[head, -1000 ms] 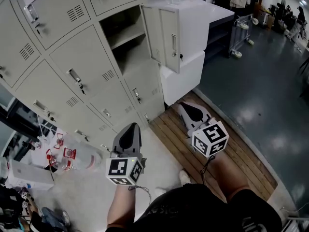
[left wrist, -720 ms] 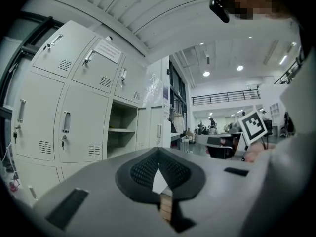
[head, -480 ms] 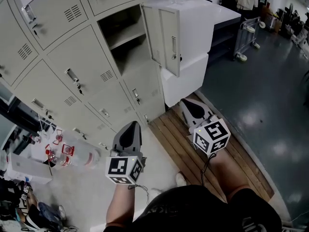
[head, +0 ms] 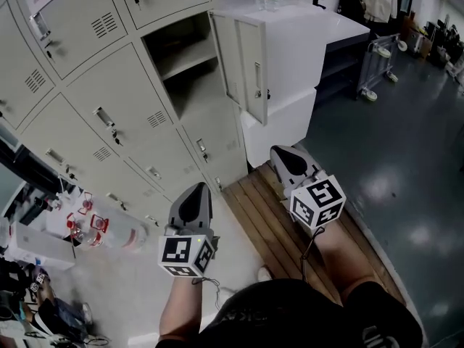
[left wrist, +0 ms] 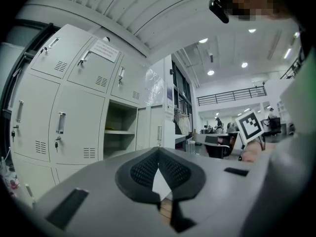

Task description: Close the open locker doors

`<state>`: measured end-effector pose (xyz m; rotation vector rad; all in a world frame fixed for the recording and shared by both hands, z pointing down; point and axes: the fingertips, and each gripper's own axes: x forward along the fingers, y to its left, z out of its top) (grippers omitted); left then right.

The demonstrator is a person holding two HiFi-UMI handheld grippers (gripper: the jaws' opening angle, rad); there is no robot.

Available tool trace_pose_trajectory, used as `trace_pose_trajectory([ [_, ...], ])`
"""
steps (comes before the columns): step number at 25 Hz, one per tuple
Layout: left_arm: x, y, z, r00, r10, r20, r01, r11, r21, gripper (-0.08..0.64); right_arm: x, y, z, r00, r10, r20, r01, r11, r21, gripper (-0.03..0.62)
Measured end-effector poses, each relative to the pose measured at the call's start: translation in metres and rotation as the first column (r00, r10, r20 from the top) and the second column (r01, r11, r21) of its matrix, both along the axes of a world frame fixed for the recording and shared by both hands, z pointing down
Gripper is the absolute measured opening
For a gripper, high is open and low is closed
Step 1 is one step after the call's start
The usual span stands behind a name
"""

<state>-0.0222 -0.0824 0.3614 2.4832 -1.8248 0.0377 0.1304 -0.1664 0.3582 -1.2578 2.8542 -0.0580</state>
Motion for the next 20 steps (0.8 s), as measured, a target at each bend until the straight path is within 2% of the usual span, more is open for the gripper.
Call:
trace_pose_trajectory([
  [10,0.015,-0.024,0.0,1.0,-0.013,0.011,0.013,1.0,-0.001,0.005,0.009,-0.041,-0.004,1.0,-0.02,0.005,0.02,1.0,0.012,0.0],
  [20,0.008,-0.057,0.001,1.0,-0.006,0.024,0.006,1.0,-0.008,0.005,0.004,-0.09,0.0,1.0,-0.011,0.028,0.011,1.0,-0.01,0.0],
])
